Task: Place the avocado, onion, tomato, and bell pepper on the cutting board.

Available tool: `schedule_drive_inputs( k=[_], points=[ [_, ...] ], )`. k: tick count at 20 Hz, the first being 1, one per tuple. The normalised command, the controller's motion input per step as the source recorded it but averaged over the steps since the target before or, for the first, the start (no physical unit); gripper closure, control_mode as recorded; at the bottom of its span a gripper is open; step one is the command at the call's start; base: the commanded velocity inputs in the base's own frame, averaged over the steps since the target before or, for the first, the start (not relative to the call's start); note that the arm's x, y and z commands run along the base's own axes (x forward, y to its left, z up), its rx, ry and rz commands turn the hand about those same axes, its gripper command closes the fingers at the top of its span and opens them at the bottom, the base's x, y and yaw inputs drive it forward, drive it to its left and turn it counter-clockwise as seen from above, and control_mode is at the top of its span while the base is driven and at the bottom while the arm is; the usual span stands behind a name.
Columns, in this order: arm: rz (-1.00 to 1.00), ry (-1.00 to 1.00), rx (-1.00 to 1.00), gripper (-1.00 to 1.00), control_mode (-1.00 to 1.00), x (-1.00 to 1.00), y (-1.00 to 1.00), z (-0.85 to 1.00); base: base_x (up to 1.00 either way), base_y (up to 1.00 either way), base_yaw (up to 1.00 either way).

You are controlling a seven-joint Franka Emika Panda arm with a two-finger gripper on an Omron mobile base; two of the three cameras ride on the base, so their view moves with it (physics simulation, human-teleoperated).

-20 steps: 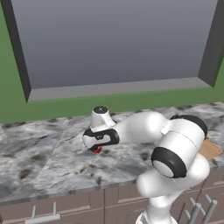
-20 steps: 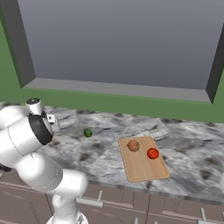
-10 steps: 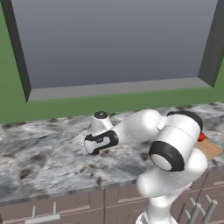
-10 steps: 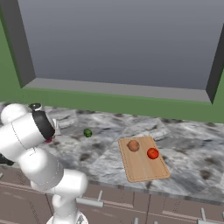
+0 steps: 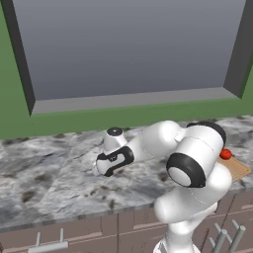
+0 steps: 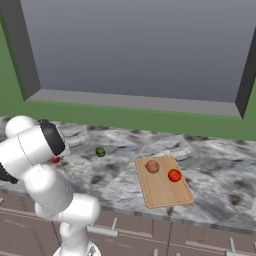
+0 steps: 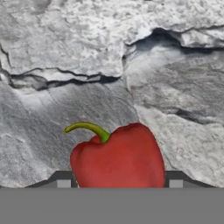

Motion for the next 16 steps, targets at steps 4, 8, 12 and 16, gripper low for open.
schedule_drive_inputs(
  k=[4, 8, 12, 16],
  points=[
    [0.0, 0.0, 0.0, 1.0, -1.0, 0.0, 0.0, 0.19, 0.0, 0.0, 0.0],
    [0.0, 0.04, 0.0, 1.0, -1.0, -0.18, -0.09, 0.75, 0.0, 0.0, 0.0],
    [-0.07, 0.06, 0.0, 1.0, -1.0, -0.32, -0.36, 0.82, 0.0, 0.0, 0.0],
    [-0.11, 0.04, -0.01, 1.0, -1.0, -0.38, -0.58, 0.69, 0.0, 0.0, 0.0]
  ],
)
